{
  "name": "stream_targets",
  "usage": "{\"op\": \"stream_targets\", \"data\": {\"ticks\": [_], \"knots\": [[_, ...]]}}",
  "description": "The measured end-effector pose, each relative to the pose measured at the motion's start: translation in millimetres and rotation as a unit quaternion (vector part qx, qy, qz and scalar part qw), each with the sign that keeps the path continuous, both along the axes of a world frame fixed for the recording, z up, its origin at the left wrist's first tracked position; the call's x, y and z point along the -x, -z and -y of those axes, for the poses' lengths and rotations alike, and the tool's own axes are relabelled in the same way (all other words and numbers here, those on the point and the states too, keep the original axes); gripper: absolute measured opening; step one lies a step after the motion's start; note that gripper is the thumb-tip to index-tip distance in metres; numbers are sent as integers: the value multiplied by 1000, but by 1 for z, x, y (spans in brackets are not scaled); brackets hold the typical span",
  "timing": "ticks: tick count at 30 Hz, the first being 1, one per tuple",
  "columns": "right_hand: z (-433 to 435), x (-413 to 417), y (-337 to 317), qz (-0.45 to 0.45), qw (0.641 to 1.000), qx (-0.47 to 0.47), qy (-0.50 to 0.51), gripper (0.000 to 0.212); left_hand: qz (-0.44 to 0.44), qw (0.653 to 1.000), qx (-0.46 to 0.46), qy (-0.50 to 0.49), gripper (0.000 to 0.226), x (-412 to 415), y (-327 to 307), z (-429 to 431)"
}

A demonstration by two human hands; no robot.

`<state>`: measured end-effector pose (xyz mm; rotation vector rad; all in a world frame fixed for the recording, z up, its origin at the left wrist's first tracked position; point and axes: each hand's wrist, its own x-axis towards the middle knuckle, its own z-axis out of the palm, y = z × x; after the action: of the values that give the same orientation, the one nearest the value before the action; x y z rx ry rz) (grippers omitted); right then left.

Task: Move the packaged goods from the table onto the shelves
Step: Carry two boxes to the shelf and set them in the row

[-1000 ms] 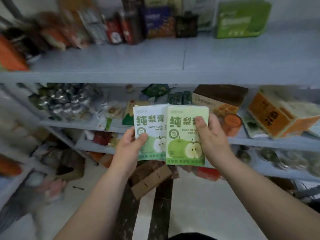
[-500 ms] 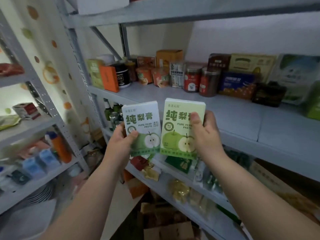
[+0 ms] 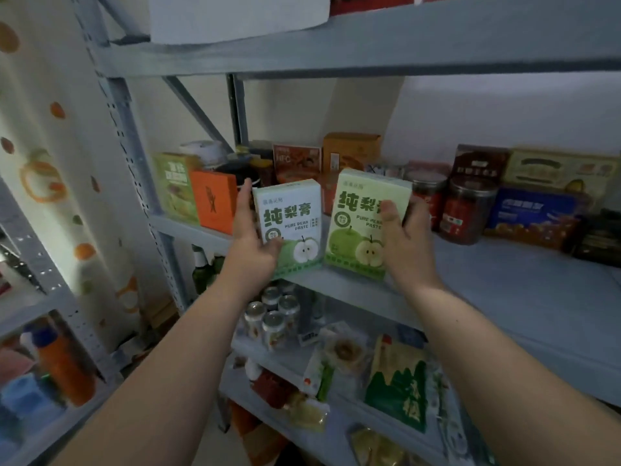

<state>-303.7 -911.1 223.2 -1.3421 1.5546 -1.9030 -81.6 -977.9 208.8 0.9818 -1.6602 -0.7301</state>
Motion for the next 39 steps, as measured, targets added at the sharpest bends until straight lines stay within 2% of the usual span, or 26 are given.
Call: {"op": "stream_targets", "data": {"ticks": [3, 6, 8, 9, 10, 12, 13, 15, 18, 23, 26, 31, 39], "knots": [[44, -5, 2, -28, 999, -1, 41, 42, 110, 992, 53, 21, 94, -9, -8, 53], [68, -9, 14, -57, 998, -6, 37, 57, 135, 988, 49, 60, 83, -12, -8, 90], [78, -6, 21, -70, 997, -5, 38, 62, 181, 979, 81, 42, 80, -11, -8, 107], [82, -4, 24, -82, 996, -12, 37, 62, 214, 968, 128, 16, 78, -10, -8, 115], [86, -2, 25, -98, 994, -20, 35, 63, 251, 948, 196, -15, 74, -8, -9, 123], [94, 1, 26, -131, 990, -34, 27, 62, 329, 880, 334, -76, 59, 0, -11, 133], [98, 2, 26, -148, 988, -39, 28, 63, 354, 852, 374, -90, 56, 5, -12, 135], [106, 2, 24, -181, 982, -47, 38, 69, 387, 823, 402, -107, 58, 16, -14, 137], [116, 1, 18, -235, 968, -55, 73, 74, 426, 803, 399, -122, 61, 23, -13, 151], [133, 7, 10, -372, 917, -50, 138, 81, 455, 798, 376, -122, 59, 33, -13, 183], [140, 9, 10, -387, 910, -61, 138, 85, 471, 793, 366, -125, 56, 41, -16, 195], [158, 13, 16, -437, 885, -63, 149, 98, 481, 797, 344, -121, 65, 44, -19, 207], [170, 13, 31, -437, 882, -68, 162, 102, 460, 817, 331, -111, 65, 44, -14, 222]]}}
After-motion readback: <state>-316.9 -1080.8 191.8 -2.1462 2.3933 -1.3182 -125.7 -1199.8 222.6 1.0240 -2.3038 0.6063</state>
